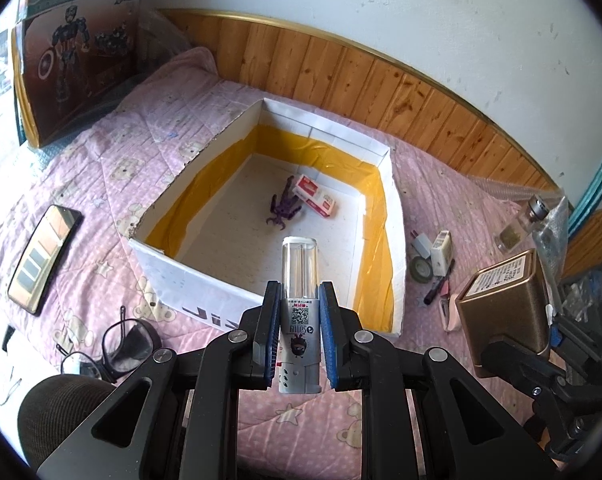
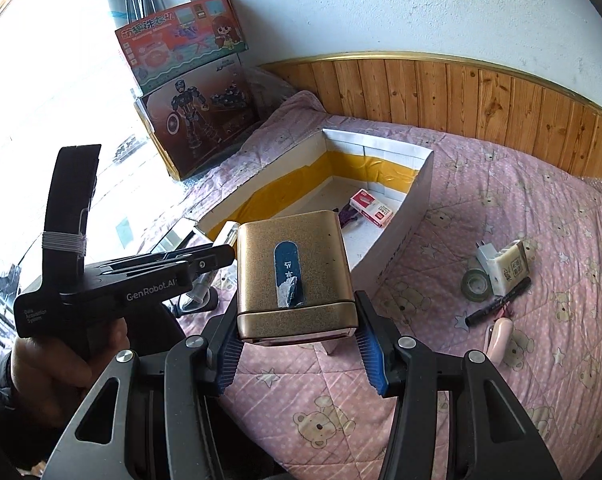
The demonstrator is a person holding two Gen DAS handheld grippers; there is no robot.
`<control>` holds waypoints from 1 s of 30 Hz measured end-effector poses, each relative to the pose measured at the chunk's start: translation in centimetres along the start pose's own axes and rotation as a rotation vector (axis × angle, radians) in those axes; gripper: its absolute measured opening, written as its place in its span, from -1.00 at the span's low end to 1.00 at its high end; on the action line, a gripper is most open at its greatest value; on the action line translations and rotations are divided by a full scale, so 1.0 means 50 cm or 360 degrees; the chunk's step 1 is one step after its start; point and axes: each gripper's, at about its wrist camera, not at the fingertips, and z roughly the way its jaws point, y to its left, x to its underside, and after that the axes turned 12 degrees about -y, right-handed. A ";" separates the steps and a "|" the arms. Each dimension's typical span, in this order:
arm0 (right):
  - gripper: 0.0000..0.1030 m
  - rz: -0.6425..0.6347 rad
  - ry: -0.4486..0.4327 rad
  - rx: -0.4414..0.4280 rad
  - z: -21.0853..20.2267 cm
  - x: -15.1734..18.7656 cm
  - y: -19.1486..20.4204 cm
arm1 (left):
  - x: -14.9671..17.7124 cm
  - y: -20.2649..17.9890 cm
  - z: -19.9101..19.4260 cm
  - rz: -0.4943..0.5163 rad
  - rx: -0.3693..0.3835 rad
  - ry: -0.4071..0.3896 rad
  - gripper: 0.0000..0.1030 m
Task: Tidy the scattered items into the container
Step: 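Carry clear tube in left tool while right tool carries gold tin to box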
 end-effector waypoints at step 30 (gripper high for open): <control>0.01 -0.0007 0.0060 -0.0084 0.132 -0.062 0.003 | -0.076 0.045 0.085 -0.0036 0.0044 0.0040 -0.63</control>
